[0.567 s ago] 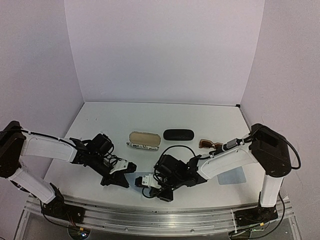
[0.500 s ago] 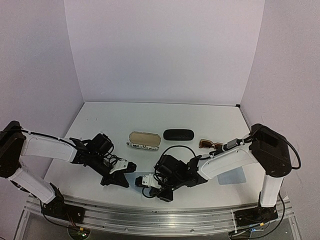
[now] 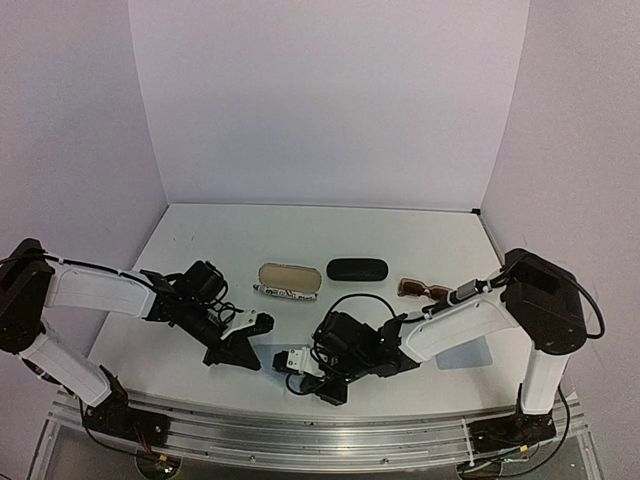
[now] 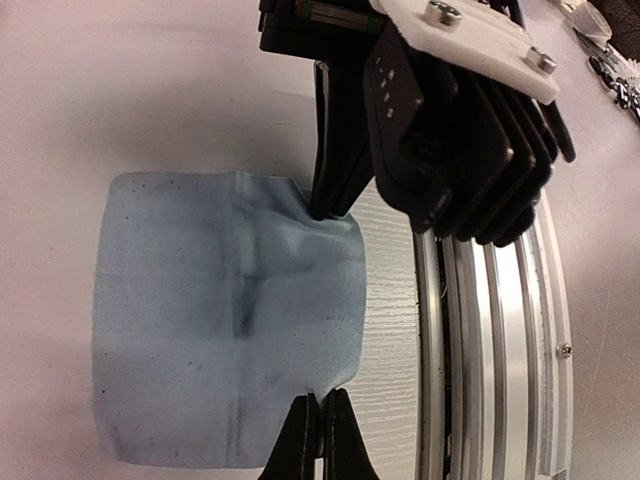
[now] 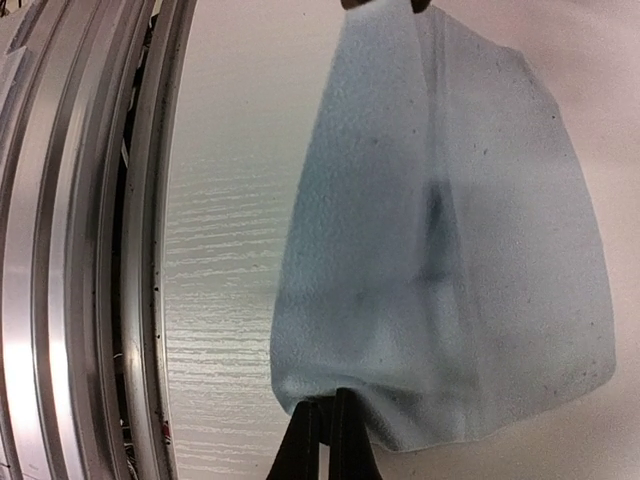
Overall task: Organize the sunglasses
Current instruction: Fold the glasses cleaning cloth at the center of the board.
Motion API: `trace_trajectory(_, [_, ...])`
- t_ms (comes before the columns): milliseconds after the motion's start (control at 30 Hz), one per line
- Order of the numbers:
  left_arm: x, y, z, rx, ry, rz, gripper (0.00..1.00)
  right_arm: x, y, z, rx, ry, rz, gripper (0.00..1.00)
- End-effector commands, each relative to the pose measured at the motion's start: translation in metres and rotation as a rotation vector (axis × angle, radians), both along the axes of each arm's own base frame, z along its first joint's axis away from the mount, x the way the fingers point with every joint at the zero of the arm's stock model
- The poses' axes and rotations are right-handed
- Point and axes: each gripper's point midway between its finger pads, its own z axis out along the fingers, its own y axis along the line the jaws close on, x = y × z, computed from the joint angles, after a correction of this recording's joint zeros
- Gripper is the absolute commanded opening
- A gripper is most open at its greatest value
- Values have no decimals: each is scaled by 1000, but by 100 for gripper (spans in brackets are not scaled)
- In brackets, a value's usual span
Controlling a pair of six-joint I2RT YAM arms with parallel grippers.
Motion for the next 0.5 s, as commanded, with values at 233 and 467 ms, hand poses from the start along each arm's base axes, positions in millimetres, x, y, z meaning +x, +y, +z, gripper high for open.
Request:
trace_trajectory(233, [11,-13,21,4,96,61,0,1,9,30,118,35,-82,12])
trace_trajectory(467, [13,-15,22,14,115,76,0,6,14,47,171,25,-113,20])
